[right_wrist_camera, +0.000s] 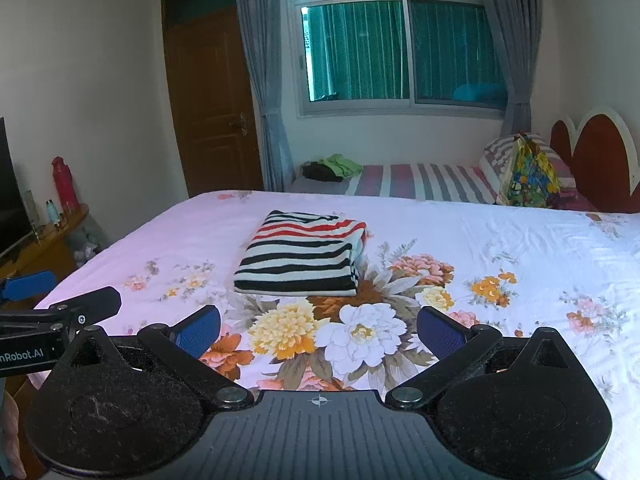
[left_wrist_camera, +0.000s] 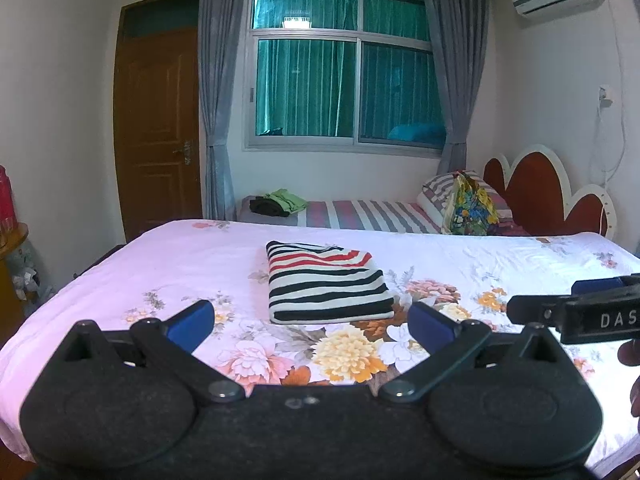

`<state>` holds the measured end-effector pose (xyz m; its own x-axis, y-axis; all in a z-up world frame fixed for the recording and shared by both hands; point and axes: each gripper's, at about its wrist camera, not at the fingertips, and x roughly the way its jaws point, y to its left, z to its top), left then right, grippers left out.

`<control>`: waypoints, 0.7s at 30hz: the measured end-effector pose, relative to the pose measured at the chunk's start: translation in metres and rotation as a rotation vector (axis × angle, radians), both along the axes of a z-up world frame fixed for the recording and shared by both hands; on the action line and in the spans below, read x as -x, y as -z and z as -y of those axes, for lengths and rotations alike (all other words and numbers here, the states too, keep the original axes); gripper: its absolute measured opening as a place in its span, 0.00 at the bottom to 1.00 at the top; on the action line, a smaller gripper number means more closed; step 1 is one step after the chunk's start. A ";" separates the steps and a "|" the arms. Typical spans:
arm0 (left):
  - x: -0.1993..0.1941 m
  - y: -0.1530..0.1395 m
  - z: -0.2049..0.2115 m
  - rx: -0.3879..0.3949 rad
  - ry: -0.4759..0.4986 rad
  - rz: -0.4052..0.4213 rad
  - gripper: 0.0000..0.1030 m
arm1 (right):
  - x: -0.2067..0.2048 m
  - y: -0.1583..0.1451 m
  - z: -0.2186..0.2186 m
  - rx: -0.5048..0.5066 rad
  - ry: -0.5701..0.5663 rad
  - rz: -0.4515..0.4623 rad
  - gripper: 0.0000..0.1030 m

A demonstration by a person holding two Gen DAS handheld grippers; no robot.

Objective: Fold small clothes

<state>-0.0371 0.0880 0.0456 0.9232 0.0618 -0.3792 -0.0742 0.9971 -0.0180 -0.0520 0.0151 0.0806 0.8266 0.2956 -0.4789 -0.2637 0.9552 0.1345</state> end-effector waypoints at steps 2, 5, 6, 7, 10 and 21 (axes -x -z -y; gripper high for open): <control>0.000 0.000 0.000 0.001 0.000 0.002 0.99 | 0.001 0.000 0.000 0.002 -0.001 -0.003 1.00; -0.001 0.000 -0.001 0.001 -0.001 0.008 0.99 | 0.002 -0.001 0.003 0.000 0.005 -0.001 1.00; -0.001 0.000 -0.001 -0.001 -0.001 0.008 0.99 | 0.002 -0.001 0.003 -0.001 0.006 -0.002 1.00; 0.000 0.000 -0.002 -0.003 -0.001 0.008 0.99 | 0.003 -0.001 0.004 -0.001 0.007 -0.002 1.00; 0.000 0.001 -0.002 -0.003 0.001 0.006 0.99 | 0.004 -0.002 0.004 0.000 0.008 -0.001 1.00; 0.000 0.000 -0.002 -0.008 0.006 0.005 0.99 | 0.005 -0.002 0.002 0.005 -0.003 -0.004 1.00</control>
<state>-0.0368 0.0896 0.0451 0.9256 0.0598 -0.3738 -0.0686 0.9976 -0.0103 -0.0574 0.0129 0.0829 0.8240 0.2954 -0.4835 -0.2656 0.9552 0.1310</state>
